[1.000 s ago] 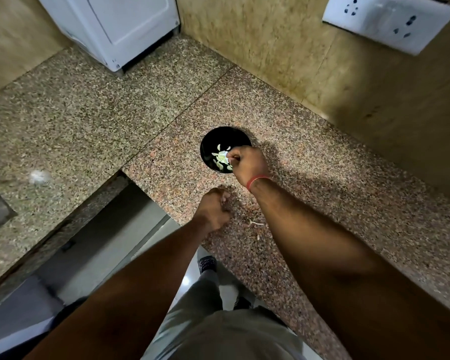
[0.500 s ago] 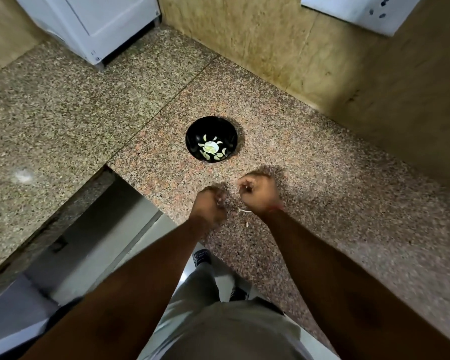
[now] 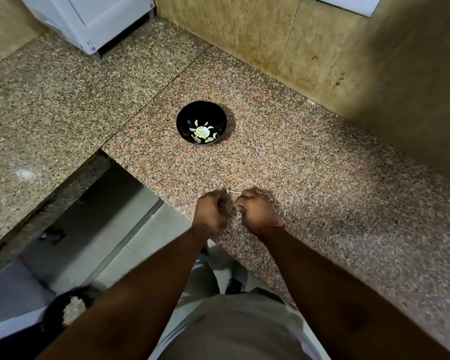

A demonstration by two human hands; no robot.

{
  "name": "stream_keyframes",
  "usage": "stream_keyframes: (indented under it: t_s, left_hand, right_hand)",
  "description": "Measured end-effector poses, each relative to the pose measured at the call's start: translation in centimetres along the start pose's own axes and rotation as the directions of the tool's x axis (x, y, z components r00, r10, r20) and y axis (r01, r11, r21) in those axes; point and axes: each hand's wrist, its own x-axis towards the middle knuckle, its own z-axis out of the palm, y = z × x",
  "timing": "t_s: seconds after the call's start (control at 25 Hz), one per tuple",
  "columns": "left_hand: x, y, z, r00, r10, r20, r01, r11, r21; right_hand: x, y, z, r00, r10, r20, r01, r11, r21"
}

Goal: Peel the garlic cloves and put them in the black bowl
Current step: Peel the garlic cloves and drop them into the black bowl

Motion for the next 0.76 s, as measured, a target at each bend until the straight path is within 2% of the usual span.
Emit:
stream_keyframes:
  t_s: [0.04,0.12,0.24,0.36,0.44,0.6,0.64,0.76]
  left_hand:
    - [-0.3,0.1,0.3,1.0,-0.006,0.009,0.006,1.0,-0.012]
    - [-1.1,0.2,0.9,1.0,-0.024,0.016,0.025,0.993,-0.118]
    - [-2.3,0.7,1.2,0.996,-0.079,0.034,0.086,0.891,-0.447]
    - [-3.2,1.0,1.6,0.988,-0.134,0.079,0.154,0.772,-0.617]
    - [-3.5,1.2,1.8,0.974,-0.184,0.13,0.224,0.753,-0.619]
    - [-3.7,1.1,1.4,0.977,-0.144,0.156,0.207,0.81,-0.548]
    - [-3.6,1.2,1.4,0.967,-0.186,0.172,0.251,0.794,-0.554]
    - [-3.4,2.0,1.2,0.887,-0.396,0.236,0.451,0.64,-0.622]
  right_hand:
    - [-0.2,0.0,0.5,1.0,0.021,-0.016,-0.021,0.999,0.03]
    - [-0.8,0.0,1.1,0.991,0.119,-0.061,-0.1,0.962,0.253]
    - [-1.8,-0.1,0.8,0.95,0.308,0.043,-0.265,0.731,0.629]
    - [-2.6,-0.1,-0.1,0.913,0.369,0.175,-0.374,0.581,0.723]
    - [-2.8,0.1,-0.1,0.913,0.357,0.197,-0.385,0.594,0.707]
    - [-2.9,0.2,0.1,0.938,0.298,0.176,-0.338,0.675,0.656]
    - [-3.0,0.2,0.2,0.94,0.297,0.171,-0.334,0.686,0.646]
    - [-3.4,-0.3,0.8,0.944,0.306,0.125,-0.313,0.706,0.635]
